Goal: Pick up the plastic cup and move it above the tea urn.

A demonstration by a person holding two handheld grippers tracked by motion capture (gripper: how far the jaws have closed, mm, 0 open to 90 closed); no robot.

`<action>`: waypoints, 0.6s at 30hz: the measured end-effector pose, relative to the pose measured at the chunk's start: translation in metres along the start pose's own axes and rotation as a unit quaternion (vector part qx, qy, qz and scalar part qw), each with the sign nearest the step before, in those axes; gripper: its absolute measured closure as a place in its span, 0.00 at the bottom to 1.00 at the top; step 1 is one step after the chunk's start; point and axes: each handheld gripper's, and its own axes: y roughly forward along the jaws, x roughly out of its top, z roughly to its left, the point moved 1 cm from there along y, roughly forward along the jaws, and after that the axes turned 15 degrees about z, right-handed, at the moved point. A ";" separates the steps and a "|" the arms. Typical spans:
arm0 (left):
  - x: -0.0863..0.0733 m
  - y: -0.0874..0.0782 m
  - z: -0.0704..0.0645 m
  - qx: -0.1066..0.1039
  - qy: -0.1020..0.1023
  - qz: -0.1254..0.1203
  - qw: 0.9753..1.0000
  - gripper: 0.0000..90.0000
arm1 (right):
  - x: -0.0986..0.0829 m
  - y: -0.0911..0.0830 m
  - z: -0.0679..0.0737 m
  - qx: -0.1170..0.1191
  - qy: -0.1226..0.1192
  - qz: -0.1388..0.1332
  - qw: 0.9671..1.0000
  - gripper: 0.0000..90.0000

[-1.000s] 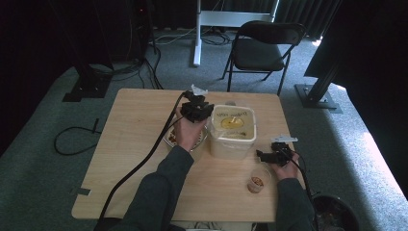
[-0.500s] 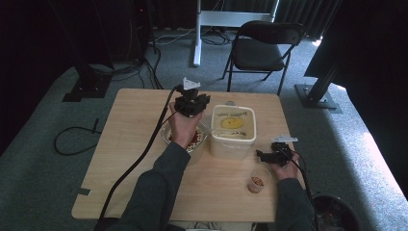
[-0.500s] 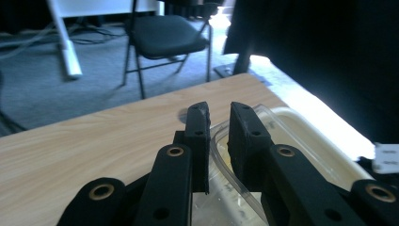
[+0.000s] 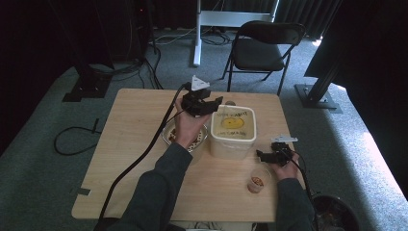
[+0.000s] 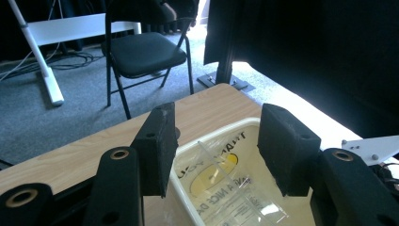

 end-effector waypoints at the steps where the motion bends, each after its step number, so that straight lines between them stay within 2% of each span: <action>1: 0.000 0.000 0.000 0.000 0.001 0.000 1.000 0.52 | 0.000 0.000 0.000 0.000 0.000 0.000 1.000 0.18; 8: -0.006 -0.006 0.001 -0.007 0.009 0.003 1.000 0.50 | 0.000 0.000 0.000 0.000 -0.001 0.000 1.000 0.18; 10: -0.011 -0.008 0.004 -0.009 0.011 0.005 1.000 0.50 | -0.001 -0.001 0.001 0.001 -0.003 -0.001 1.000 0.22; 13: -0.017 -0.011 0.009 0.004 0.018 0.016 1.000 0.48 | -0.002 -0.002 0.002 0.004 -0.009 -0.006 1.000 0.26; 16: -0.026 -0.015 0.018 0.008 0.015 0.015 1.000 0.48 | -0.003 -0.002 0.002 0.005 -0.010 -0.006 1.000 0.28; 18: -0.032 -0.017 0.024 0.021 0.015 0.018 1.000 0.47 | -0.004 -0.004 0.002 0.007 -0.011 -0.009 1.000 0.33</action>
